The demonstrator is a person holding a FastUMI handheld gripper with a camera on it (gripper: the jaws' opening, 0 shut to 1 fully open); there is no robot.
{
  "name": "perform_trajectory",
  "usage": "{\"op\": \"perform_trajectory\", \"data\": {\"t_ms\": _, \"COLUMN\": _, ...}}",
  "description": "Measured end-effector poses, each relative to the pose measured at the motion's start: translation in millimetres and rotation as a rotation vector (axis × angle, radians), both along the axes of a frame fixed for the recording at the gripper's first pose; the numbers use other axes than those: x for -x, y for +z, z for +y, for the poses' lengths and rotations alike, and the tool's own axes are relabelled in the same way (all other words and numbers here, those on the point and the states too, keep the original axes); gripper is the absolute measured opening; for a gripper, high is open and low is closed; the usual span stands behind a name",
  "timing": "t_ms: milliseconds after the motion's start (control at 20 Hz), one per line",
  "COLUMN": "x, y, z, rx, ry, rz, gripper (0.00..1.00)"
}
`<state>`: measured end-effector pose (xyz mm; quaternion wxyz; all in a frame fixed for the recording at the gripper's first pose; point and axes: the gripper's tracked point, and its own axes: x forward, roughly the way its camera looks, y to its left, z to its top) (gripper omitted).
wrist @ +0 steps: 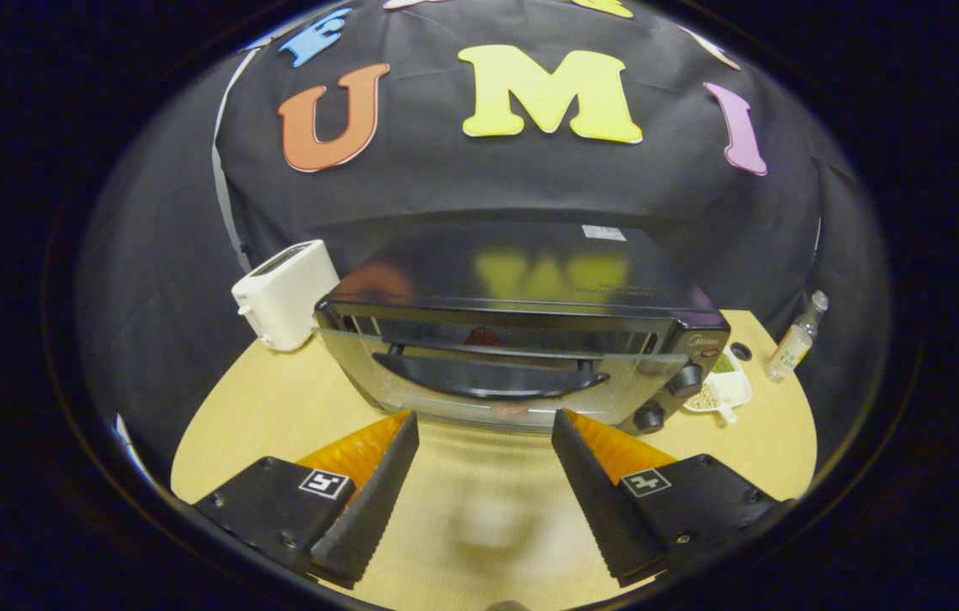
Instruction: Open the toaster oven, put the food inside, and close the toaster oven door.
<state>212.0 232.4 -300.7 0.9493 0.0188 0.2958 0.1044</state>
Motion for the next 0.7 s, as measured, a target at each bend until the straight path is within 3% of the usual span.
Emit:
{"op": "perform_trajectory", "data": {"t_ms": 350, "x": 30, "y": 9, "z": -30, "rx": -0.043, "ry": -0.037, "rz": -0.012, "gripper": 1.0}}
{"op": "perform_trajectory", "data": {"t_ms": 700, "x": 128, "y": 55, "z": -131, "rx": 0.022, "ry": -0.134, "rz": -0.119, "gripper": 1.0}}
